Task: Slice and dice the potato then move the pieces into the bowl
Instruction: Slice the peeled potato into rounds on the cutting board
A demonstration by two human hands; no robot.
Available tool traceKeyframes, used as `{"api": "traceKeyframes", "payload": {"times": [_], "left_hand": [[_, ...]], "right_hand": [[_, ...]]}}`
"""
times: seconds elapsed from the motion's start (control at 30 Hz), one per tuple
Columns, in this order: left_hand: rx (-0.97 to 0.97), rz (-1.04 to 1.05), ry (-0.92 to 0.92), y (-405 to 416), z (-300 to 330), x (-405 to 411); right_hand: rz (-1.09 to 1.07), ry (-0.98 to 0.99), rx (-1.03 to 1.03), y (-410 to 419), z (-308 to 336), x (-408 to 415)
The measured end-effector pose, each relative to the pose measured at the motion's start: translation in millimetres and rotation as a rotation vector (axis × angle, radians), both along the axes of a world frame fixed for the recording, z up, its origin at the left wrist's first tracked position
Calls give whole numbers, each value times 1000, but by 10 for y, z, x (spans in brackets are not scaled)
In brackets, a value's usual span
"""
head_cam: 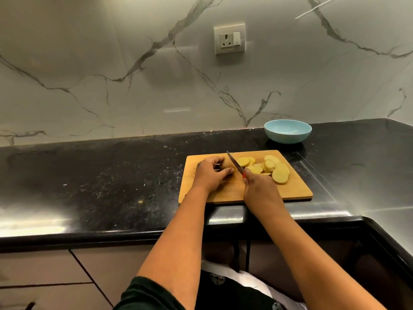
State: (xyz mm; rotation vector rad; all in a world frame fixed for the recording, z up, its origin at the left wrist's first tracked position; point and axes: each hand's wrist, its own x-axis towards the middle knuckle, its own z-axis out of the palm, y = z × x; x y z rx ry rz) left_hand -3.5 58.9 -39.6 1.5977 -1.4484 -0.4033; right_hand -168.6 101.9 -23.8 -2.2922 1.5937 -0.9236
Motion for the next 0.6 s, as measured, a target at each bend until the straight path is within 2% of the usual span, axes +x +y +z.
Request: {"api": "traceKeyframes", "payload": {"times": [0.4,0.6], "left_hand": [[6,-4,23,-17,12,-8],[6,-21,17,-61,-9,37]], "right_hand": [[-93,219,-35,76,104,158],[-73,241,112,-85,414,275]]}}
